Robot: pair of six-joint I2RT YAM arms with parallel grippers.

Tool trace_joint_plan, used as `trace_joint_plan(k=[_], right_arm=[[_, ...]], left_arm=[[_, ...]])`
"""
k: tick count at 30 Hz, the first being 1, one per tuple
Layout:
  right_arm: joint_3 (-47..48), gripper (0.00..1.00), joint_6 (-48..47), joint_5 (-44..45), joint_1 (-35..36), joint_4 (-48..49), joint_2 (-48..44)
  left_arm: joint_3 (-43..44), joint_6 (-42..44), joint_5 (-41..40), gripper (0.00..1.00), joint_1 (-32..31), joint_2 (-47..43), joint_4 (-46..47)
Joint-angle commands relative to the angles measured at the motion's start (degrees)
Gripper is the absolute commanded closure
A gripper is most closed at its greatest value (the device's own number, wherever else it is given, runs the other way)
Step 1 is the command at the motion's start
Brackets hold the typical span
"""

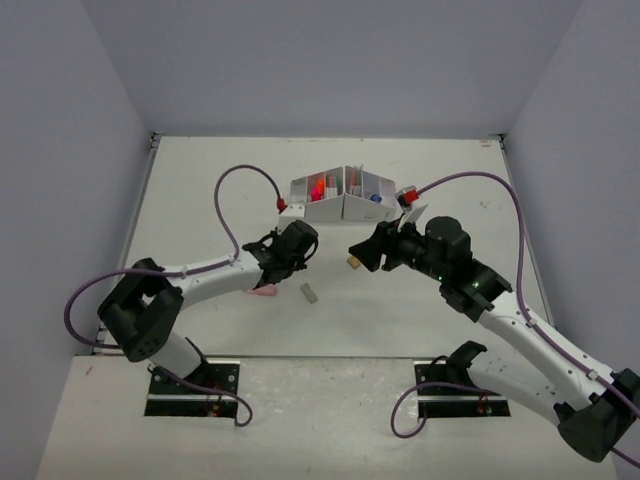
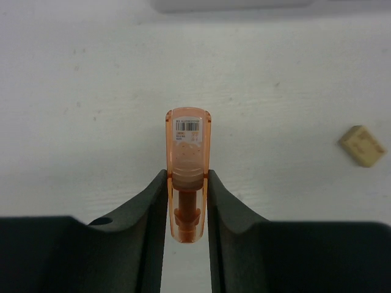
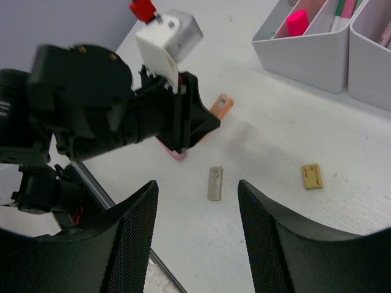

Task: Sort the stationery into containers
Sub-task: Pick up the stationery from the center of the board, then place the stationery in the storage box.

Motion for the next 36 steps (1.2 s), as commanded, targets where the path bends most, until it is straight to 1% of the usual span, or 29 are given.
trace_joint_plan(k=[1, 2, 3, 4, 5, 7, 10, 12, 13, 16, 20, 23, 25, 28, 32, 35, 36], right_arm=[[-0.6, 0.43, -1.1, 0.2, -0.3, 1.3, -0.8], [-0.7, 0.43, -1.1, 0.2, -0.3, 1.4, -0.8], [-0.9, 0.43, -1.1, 0.3, -0.3, 1.5, -0.7], [-0.9, 0.43, -1.2, 0.3, -0.3, 1.4, -0.7], [-1.0, 0.43, -1.3, 0.5, -0.3, 1.5, -0.8], [-1.2, 0.43, -1.3, 0.7, -0.4, 1.6, -0.9], [-1.4, 0.43, -1.3, 0.3, -0.4, 1.7, -1.2], [-1.7, 0.43, -1.2, -0.1, -0.4, 1.8, -1.7], [-1.8, 0.42, -1.1, -0.3, -0.4, 1.9, -1.8], [-2.5, 0.42, -1.2, 0.0, -0.5, 1.9, -2.8], [-2.5, 0.42, -1.1, -0.6, -0.5, 1.9, -3.2], [-2.5, 0.42, -0.9, -0.6, -0.5, 2.0, -3.0], [-2.5, 0.42, -1.0, -0.6, -0.5, 2.1, -2.9], [-2.4, 0.42, -0.9, -0.6, -0.5, 2.3, -2.6], [-2.3, 0.42, -0.7, -0.9, -0.4, 2.7, -1.8], [-2.1, 0.42, -0.7, -1.3, -0.5, 2.8, -1.3], [-2.1, 0.42, -0.7, -1.3, -0.5, 2.7, -1.2]], left_arm=[[5.9, 5.1, 7.0, 1.0, 9.0, -3.0, 4.3], [6.6, 5.5, 8.5, 1.0, 11.5, -1.9, 4.8], [8.7, 6.3, 10.2, 1.0, 12.4, -1.2, 4.8], [8.8, 7.0, 10.6, 1.0, 13.3, -0.1, 5.2], [12.1, 8.2, 11.3, 1.0, 14.4, 1.6, 6.0], [15.2, 9.6, 12.9, 1.0, 16.0, 5.0, 6.9], [23.8, 11.8, 16.1, 1.0, 18.6, 12.2, 6.1], [29.5, 12.3, 17.0, 1.0, 19.8, 15.2, 4.0], [29.6, 12.3, 17.0, 1.0, 20.1, 16.3, 4.0], [34.5, 12.6, 16.4, 1.0, 21.1, 19.5, 2.4], [37.7, 13.5, 17.8, 1.0, 21.5, 22.9, 1.4], [37.4, 13.4, 18.8, 1.0, 21.5, 23.5, 1.2], [36.5, 13.4, 19.3, 0.96, 21.5, 22.7, 1.7], [33.8, 12.9, 20.9, 0.96, 21.5, 21.2, 3.4], [32.2, 12.5, 22.1, 0.96, 21.4, 20.2, 4.2], [30.9, 12.3, 22.4, 0.81, 21.2, 19.5, 4.8], [30.7, 12.2, 22.4, 0.75, 21.2, 19.4, 4.9]])
